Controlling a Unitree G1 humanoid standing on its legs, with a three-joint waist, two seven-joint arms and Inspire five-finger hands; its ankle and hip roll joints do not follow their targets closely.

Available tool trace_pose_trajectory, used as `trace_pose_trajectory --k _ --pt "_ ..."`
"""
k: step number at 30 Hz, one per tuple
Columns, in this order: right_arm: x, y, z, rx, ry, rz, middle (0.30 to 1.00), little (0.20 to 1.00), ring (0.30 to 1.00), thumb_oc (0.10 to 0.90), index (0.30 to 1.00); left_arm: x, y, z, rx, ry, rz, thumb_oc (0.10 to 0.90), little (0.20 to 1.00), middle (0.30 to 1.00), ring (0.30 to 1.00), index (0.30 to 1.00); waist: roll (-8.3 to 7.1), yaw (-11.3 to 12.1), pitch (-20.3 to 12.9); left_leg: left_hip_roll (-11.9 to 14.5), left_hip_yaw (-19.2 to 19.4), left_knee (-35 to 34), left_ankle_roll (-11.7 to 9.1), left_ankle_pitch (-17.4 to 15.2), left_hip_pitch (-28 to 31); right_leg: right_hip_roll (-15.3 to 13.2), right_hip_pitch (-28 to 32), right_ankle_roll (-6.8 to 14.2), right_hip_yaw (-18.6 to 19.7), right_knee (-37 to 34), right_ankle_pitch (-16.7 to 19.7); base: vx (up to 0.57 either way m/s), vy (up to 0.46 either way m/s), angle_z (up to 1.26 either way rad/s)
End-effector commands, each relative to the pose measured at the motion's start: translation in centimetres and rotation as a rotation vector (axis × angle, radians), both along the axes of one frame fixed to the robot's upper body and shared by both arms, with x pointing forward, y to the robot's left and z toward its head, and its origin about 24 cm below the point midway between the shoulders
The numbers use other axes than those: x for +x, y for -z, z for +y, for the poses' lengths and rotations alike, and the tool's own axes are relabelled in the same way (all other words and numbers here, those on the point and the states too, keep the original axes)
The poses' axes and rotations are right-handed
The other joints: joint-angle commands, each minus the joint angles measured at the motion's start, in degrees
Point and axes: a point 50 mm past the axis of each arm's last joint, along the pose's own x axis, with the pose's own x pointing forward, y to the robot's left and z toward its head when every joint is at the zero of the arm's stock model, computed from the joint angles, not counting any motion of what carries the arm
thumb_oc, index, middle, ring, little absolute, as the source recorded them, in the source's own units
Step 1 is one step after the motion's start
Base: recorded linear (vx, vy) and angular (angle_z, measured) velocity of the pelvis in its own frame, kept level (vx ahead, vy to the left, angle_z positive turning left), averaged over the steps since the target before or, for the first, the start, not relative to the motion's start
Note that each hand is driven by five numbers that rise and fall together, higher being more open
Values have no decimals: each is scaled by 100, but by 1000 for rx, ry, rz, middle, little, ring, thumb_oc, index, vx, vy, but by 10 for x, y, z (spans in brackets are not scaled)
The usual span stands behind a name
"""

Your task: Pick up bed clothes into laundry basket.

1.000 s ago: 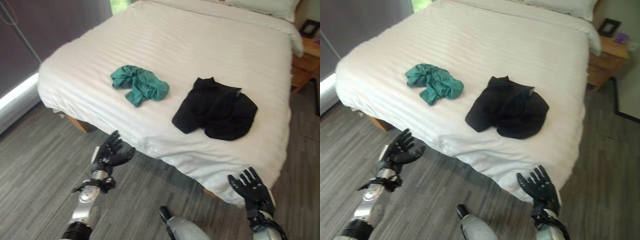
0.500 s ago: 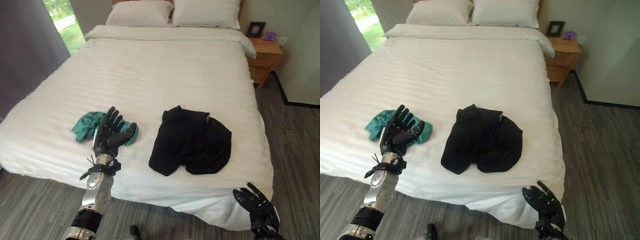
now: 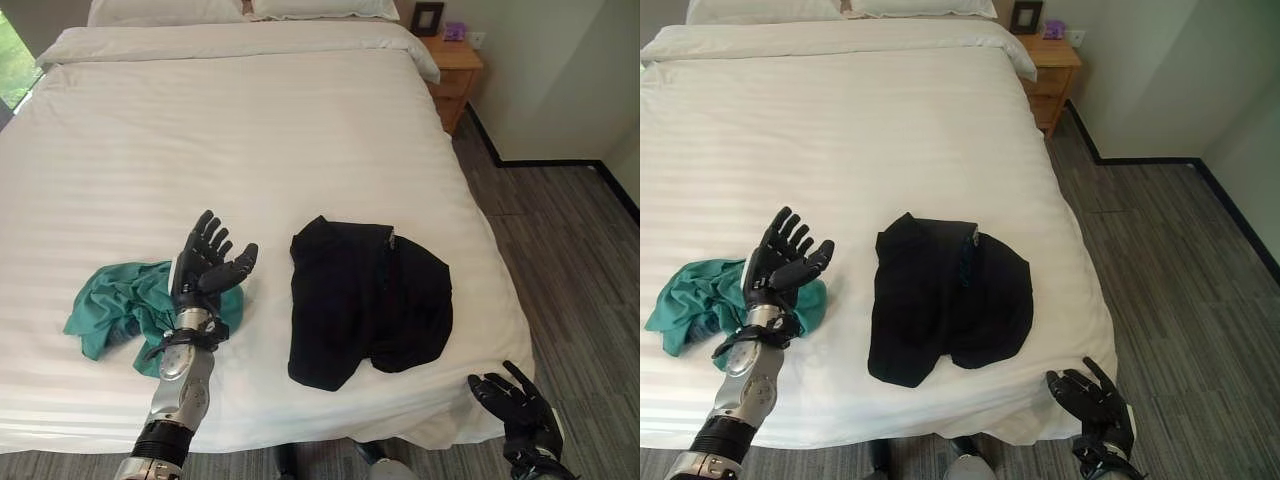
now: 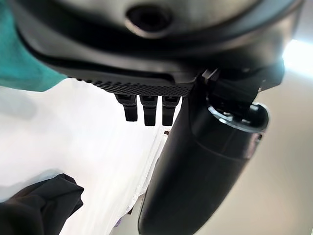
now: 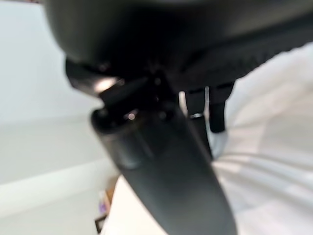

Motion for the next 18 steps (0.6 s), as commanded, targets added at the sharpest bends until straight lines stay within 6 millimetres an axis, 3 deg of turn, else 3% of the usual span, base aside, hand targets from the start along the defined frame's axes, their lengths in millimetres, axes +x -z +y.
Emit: trace_pose_trajectory --k 1,7,8,9,11,13,14,15,18 --pt "72 -80 -20 -185 -35 -419 900 900 900 800 900 0 -76 18 251 -12 -297 800 900 900 900 900 -33 435 -546 -10 187 43 -215 -712 605 -20 -65 321 -327 347 16 -8 40 -24" --pt "83 -104 -31 -253 -68 -469 900 900 900 800 900 -14 -89 36 464 -26 -276 800 900 900 900 900 -41 628 -570 -63 104 43 -220 -711 652 -51 100 259 -567 -38 88 0 -7 -3" --pt "82 -125 -46 -351 -71 -492 900 900 900 800 900 -26 -99 62 668 -117 -226 800 900 900 900 900 -34 695 -611 -69 44 43 -225 -727 690 -57 251 202 -654 -135 -14 28 -11 18" --pt "83 -125 -45 -350 -73 -492 900 900 900 800 900 -27 -99 63 670 -121 -225 800 900 900 900 900 -36 674 -607 -70 35 43 -225 -728 693 -60 260 201 -664 -138 -17 32 -16 16" --pt "85 -144 -52 -418 -70 -530 900 900 900 800 900 -37 -107 81 775 -221 -206 800 900 900 900 900 -52 697 -624 -85 3 43 -223 -787 751 -89 371 190 -755 -208 -98 27 -17 16" --pt "83 -170 -60 -535 -74 -574 900 900 900 800 900 -48 -109 94 769 -280 -208 800 900 900 900 900 -61 703 -665 -77 -9 43 -244 -761 747 -66 401 169 -761 -258 -70 19 -25 15" --pt "83 -170 -59 -535 -75 -574 900 900 900 800 900 -48 -109 94 768 -280 -207 800 900 900 900 900 -57 697 -665 -76 -11 43 -244 -762 749 -66 405 169 -764 -261 -69 40 1 17" --pt "85 -198 -63 -611 -69 -651 900 900 900 800 900 -52 -109 99 762 -308 -200 800 900 900 900 900 -72 694 -677 -71 -25 43 -243 -776 795 -66 469 161 -769 -274 -104 23 -4 24" --pt "81 -233 -67 -730 -65 -723 900 900 900 800 900 -57 -110 107 769 -347 -183 800 900 900 900 900 -117 678 -690 -45 -6 43 -257 -774 799 -41 481 155 -744 -287 -101 11 -2 11"
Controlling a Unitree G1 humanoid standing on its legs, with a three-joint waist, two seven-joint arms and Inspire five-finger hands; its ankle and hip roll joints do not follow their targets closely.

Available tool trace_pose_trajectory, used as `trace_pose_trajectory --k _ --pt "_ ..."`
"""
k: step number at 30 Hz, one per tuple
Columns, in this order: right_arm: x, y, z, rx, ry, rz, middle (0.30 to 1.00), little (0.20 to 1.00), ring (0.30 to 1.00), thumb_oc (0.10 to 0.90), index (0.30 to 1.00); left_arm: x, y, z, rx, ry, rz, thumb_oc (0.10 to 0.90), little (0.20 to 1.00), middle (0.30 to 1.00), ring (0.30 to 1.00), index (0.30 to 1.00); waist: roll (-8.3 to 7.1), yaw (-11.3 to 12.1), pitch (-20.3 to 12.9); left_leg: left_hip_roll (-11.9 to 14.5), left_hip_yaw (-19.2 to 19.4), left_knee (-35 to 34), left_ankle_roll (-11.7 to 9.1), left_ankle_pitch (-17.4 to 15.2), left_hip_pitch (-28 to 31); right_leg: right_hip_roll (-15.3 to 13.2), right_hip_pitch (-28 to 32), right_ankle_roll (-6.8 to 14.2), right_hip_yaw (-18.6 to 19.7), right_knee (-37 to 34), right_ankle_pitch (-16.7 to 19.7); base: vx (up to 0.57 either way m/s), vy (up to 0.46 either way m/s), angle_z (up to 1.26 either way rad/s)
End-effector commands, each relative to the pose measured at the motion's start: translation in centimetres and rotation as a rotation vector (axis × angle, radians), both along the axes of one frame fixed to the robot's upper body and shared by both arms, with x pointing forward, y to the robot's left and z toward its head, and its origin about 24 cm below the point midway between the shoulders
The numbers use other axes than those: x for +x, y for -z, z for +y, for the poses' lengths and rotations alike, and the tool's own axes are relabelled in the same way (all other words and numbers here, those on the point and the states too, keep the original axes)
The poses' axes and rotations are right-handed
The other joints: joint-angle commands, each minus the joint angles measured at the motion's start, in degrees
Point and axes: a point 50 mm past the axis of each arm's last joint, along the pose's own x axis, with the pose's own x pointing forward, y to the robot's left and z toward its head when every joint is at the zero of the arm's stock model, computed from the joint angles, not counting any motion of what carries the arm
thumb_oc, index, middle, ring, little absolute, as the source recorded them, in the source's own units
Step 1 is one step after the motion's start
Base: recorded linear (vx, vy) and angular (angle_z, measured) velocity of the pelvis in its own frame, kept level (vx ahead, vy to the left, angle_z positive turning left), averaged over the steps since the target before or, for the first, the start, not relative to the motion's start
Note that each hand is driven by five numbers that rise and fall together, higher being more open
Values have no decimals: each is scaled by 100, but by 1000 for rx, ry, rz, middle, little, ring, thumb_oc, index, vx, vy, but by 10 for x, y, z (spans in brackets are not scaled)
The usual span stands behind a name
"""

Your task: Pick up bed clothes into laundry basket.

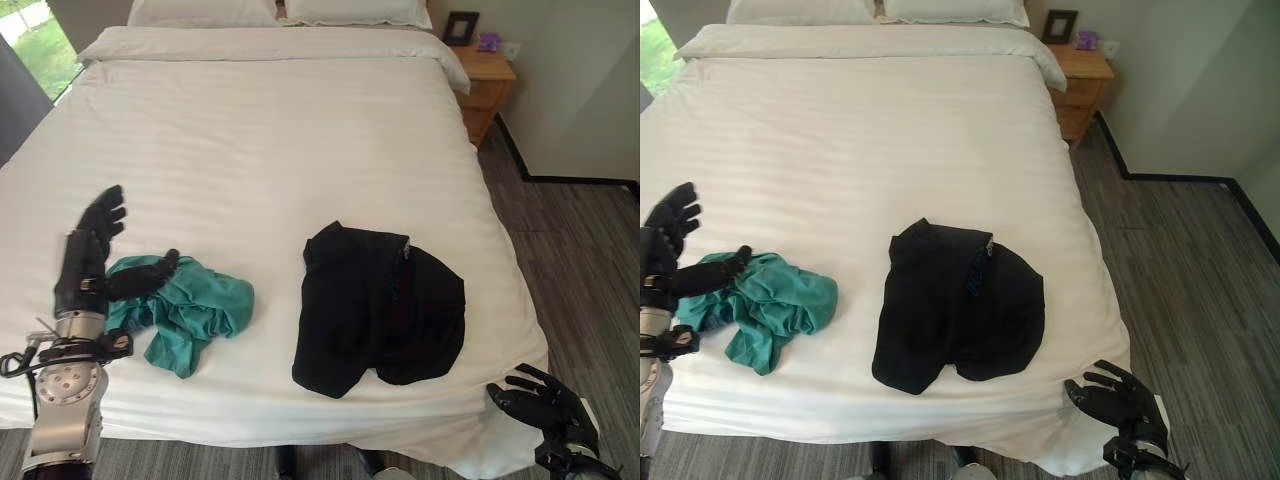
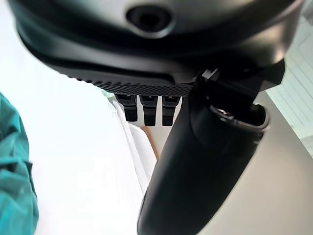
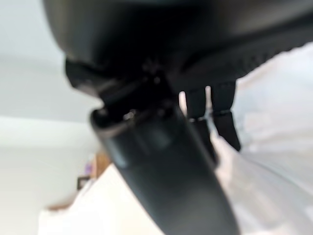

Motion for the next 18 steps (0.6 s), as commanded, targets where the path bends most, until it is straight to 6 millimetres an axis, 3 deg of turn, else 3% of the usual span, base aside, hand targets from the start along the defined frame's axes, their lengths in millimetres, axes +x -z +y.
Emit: trace_pose_trajectory --k 1,6,11,18 --pt "76 -194 -15 -405 -90 -829 900 900 900 800 900 5 -52 1 145 32 -172 800 900 900 900 900 -102 257 -745 35 251 42 -172 -762 628 151 23 378 -20 173 -112 0 0 0" --pt "60 -223 -37 -535 -47 -823 900 900 900 800 900 -5 -32 7 36 6 -133 800 900 900 900 900 -200 151 -701 64 346 42 -149 -785 611 208 -102 419 81 260 -49 -8 3 1" --pt "49 -222 -46 -554 10 -812 900 900 900 800 900 -12 -22 6 9 -3 -114 800 900 900 900 900 -224 90 -661 87 464 42 -124 -795 556 253 -274 474 202 404 -23 -25 17 -1" --pt "55 -222 -44 -533 -67 -790 900 900 900 800 900 -7 -27 4 36 17 -122 800 900 900 900 900 -291 172 -660 83 505 42 -112 -808 554 219 -281 516 210 361 12 -9 21 -15"
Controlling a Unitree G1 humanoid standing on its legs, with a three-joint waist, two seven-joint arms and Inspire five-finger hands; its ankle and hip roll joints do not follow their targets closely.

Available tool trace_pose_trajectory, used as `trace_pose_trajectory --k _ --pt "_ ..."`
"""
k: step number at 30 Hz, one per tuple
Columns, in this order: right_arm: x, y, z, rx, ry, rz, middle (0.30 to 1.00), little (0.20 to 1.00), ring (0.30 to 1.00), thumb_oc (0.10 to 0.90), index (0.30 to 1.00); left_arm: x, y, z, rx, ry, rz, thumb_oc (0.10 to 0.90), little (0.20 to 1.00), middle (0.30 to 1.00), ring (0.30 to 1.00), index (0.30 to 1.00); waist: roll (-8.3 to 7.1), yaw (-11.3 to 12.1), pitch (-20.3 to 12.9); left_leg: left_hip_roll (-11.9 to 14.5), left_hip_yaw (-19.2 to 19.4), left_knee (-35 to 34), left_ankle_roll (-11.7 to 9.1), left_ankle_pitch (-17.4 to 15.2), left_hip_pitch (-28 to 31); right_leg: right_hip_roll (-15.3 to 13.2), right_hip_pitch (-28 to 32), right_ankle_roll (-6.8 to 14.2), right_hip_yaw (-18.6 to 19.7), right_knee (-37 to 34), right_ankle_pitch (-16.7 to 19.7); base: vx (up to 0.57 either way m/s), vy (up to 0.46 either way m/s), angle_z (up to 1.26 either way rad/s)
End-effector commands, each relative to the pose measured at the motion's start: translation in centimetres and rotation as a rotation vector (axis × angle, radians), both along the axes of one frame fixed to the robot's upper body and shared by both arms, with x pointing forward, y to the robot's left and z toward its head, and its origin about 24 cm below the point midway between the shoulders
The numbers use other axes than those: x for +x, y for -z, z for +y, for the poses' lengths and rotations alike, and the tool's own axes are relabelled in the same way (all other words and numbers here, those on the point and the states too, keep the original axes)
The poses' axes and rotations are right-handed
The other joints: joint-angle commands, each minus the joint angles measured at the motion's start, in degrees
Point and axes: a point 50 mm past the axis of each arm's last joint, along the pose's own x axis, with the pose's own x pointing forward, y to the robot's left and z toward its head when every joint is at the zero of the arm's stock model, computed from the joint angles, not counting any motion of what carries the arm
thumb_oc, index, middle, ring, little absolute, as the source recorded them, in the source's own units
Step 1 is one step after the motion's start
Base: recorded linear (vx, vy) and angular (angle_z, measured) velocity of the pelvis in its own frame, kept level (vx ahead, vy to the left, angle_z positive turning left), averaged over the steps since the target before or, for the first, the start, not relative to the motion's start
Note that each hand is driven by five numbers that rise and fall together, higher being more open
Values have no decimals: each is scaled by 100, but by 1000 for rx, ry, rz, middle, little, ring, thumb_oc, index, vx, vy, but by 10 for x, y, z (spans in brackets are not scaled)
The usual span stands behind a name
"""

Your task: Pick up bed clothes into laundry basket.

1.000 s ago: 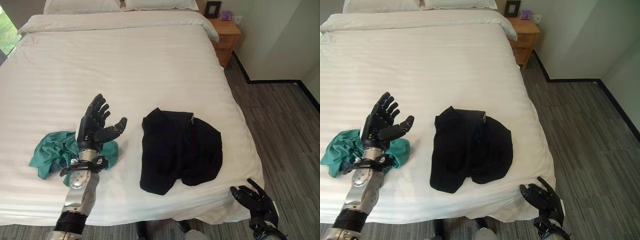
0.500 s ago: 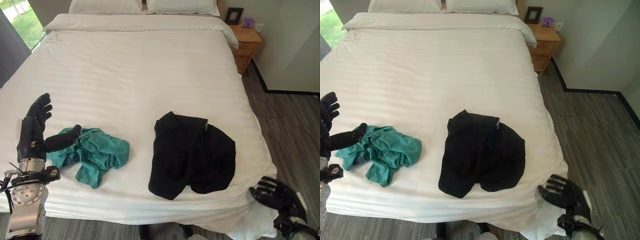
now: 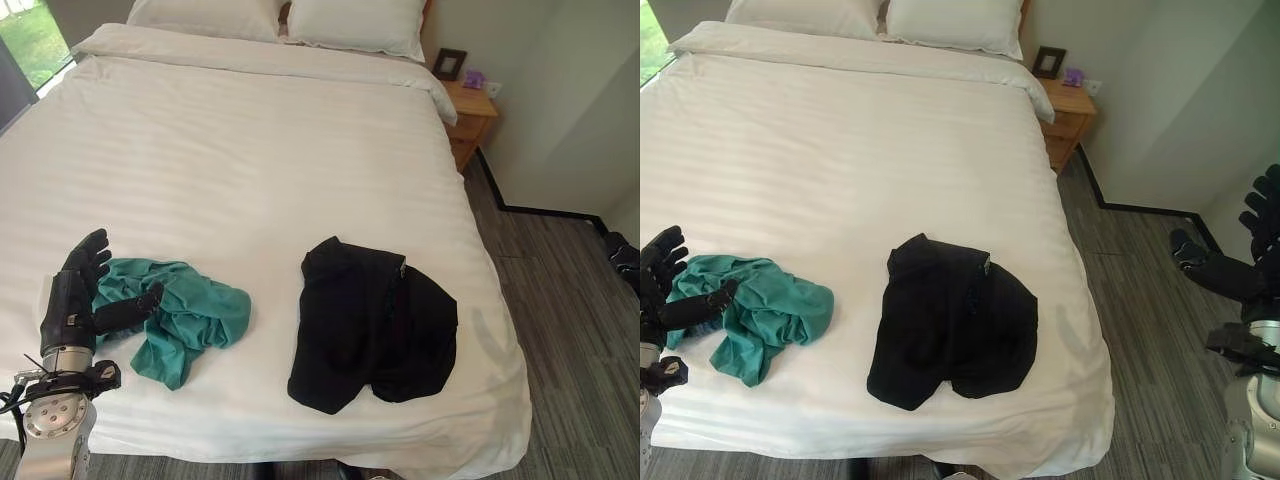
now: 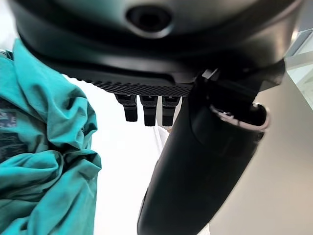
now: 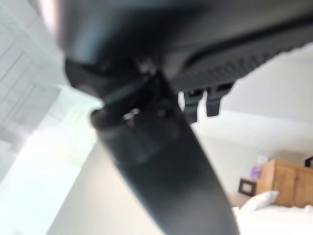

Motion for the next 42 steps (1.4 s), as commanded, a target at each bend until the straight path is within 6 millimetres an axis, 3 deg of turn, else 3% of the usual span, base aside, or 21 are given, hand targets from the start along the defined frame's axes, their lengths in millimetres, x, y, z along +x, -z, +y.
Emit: trace_pose_trajectory --k 1,6,14,16,19,27,28,42 --pt "3 -51 -5 -123 -34 -162 900 900 900 800 900 13 -58 -1 112 49 -253 800 900 900 900 900 222 175 -434 42 280 39 -59 -665 322 178 -356 456 114 269 79 -18 17 -3" --pt "32 -65 3 -369 -122 84 900 900 900 800 900 36 -86 -16 279 185 -239 800 900 900 900 900 142 351 -422 31 214 39 -73 -626 268 159 -356 491 15 199 119 -8 5 2" --pt "56 -80 24 -526 -197 142 900 900 900 800 900 50 -122 -30 515 270 -231 800 900 900 900 900 127 459 -424 -2 95 39 -72 -598 223 135 -318 498 -106 147 136 1 10 9" --pt "62 -88 44 -687 -256 193 900 900 900 800 900 48 -134 -34 645 315 -177 800 900 900 900 900 158 516 -422 -35 58 39 -65 -603 232 109 -298 501 -134 150 129 20 35 12" --pt "63 -94 61 -900 -260 255 900 900 900 800 900 44 -134 -33 708 324 -116 800 900 900 900 900 192 526 -437 -57 45 39 -58 -626 267 84 -282 489 -161 142 105 35 24 10" --pt "72 -91 97 -1169 -341 311 900 900 900 800 900 42 -137 -32 817 343 -27 800 900 900 900 900 235 553 -374 -57 46 39 -72 -634 284 66 -282 470 -201 134 87 9 6 3" --pt "75 -87 109 -1229 -403 334 900 900 900 800 900 43 -138 -37 875 379 11 800 900 900 900 900 257 550 -366 -56 62 39 -85 -633 290 62 -281 470 -212 131 88 0 0 0" --pt "87 -67 122 -1227 -486 388 900 900 900 800 900 52 -128 -45 825 426 8 800 900 900 900 900 306 525 -313 -53 31 39 -98 -612 246 46 -309 455 -252 137 59 0 0 0"
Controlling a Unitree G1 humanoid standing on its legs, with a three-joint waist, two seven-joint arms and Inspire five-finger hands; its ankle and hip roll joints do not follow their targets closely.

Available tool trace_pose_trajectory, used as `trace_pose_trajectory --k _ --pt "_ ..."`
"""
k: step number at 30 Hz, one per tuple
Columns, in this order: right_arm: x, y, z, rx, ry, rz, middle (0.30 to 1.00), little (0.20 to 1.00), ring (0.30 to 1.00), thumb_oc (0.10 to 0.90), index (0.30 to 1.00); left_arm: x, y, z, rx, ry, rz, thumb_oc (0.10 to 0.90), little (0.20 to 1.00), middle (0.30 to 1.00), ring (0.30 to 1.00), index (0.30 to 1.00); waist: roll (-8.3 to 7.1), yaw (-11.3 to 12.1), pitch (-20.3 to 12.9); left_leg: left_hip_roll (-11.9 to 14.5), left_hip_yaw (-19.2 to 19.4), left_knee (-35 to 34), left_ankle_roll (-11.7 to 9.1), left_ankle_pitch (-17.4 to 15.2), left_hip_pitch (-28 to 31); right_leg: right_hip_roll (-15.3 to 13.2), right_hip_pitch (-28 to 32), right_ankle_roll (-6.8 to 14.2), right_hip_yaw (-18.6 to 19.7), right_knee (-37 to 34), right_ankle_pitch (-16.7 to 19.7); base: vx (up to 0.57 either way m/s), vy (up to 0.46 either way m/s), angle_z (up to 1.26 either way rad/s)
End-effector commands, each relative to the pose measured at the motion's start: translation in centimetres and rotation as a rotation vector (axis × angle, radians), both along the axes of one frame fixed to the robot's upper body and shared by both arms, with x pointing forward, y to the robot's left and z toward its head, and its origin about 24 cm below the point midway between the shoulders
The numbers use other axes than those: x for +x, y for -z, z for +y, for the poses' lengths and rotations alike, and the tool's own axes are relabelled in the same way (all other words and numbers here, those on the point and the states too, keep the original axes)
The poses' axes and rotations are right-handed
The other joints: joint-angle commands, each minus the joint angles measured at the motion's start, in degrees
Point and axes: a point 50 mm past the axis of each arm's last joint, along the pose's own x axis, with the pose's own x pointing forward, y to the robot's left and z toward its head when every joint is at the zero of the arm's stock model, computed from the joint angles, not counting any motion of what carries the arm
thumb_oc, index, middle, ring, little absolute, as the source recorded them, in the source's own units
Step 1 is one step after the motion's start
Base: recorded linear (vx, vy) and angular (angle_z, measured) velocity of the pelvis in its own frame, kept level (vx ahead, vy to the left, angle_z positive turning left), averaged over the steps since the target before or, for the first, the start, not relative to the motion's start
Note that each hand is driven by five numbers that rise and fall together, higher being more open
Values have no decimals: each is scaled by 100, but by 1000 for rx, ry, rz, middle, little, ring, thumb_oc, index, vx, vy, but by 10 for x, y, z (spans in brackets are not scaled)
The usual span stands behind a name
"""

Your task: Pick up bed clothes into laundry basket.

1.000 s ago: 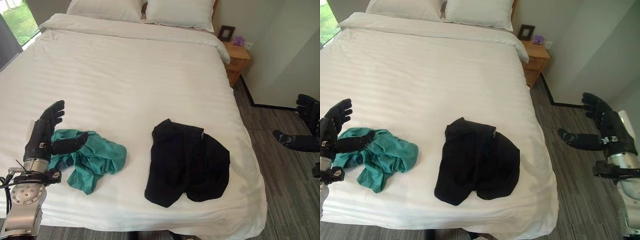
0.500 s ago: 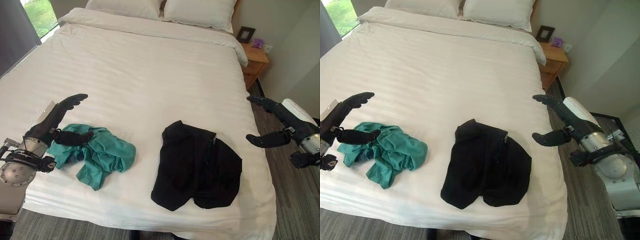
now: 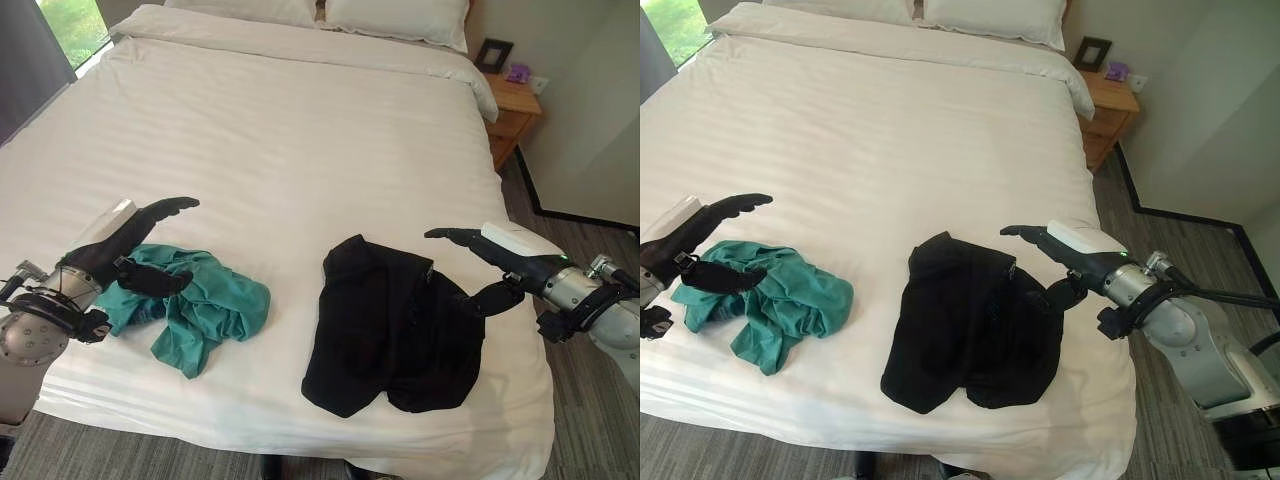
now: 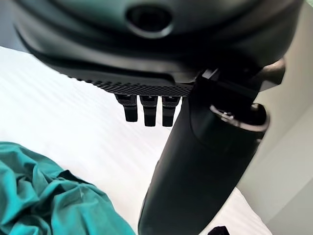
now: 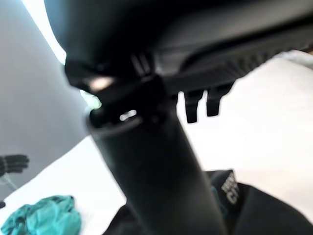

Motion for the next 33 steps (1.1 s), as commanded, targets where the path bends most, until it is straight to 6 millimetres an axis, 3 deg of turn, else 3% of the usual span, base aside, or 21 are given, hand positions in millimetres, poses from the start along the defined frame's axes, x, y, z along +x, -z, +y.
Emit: trace_pose_trajectory --k 1,6,11,12,14,18,21,28,29,30,31,33 --pt "9 -53 2 -49 -27 -200 900 900 900 800 900 6 -45 -11 -24 58 -243 800 900 900 900 900 224 180 -476 -25 249 13 -53 -635 352 65 -363 454 62 214 50 0 0 0" --pt "11 -45 2 26 -17 -204 900 900 900 800 900 8 -32 -11 -168 34 -292 800 900 900 900 900 220 205 -488 -31 203 13 -51 -640 335 52 -349 432 37 199 24 0 0 0" --pt "29 -9 8 120 4 -79 900 900 900 800 900 16 -23 -19 -248 49 -295 800 900 900 900 900 206 297 -450 -35 129 13 -40 -630 311 46 -344 387 12 230 -22 -4 -9 3" --pt "29 -9 8 119 3 -80 900 900 900 800 900 15 -23 -19 -248 48 -296 800 900 900 900 900 207 289 -448 -35 129 13 -40 -630 311 45 -344 387 11 231 -23 -20 -14 9" --pt "42 28 6 127 68 48 900 900 900 800 900 20 -23 -26 -298 78 -304 800 900 900 900 900 217 372 -411 -46 72 13 -41 -605 285 35 -336 361 -28 255 -41 -26 -23 14" --pt "51 67 3 -2 122 168 900 900 900 800 900 22 -23 -29 -325 99 -295 800 900 900 900 900 241 480 -368 -65 -51 13 -53 -567 231 21 -319 325 -111 267 -73 -15 -17 14" --pt "52 92 9 30 147 241 900 900 900 800 900 18 -22 -24 -329 89 -289 800 900 900 900 900 273 549 -361 -77 -140 13 -60 -540 198 -3 -308 306 -183 254 -80 2 -21 29" --pt "54 97 17 38 129 259 900 900 900 800 900 14 -24 -15 -321 66 -290 800 900 900 900 900 293 650 -327 -95 -255 13 -80 -488 128 -27 -300 293 -273 218 -84 2 -16 6" --pt "55 92 19 19 108 245 549 549 549 566 549 14 -25 -15 -314 69 -291 800 900 900 900 900 296 664 -337 -100 -287 13 -82 -474 109 -35 -295 288 -287 196 -85 2 -5 4" --pt "55 88 18 8 105 226 481 481 481 521 481 14 -26 -15 -313 69 -293 800 900 900 900 900 296 651 -343 -104 -297 13 -85 -472 101 -39 -293 288 -298 187 -85 2 -5 5" --pt "55 88 18 8 106 226 300 300 300 400 300 14 -26 -15 -314 69 -293 800 900 900 900 900 298 651 -343 -105 -300 13 -85 -471 99 -40 -292 288 -302 185 -84 2 -1 5" --pt "55 77 18 -1 89 182 300 300 300 400 300 15 -26 -15 -315 67 -296 800 900 900 900 900 289 633 -348 -110 -310 13 -86 -471 89 -44 -282 295 -308 168 -82 5 -1 6"
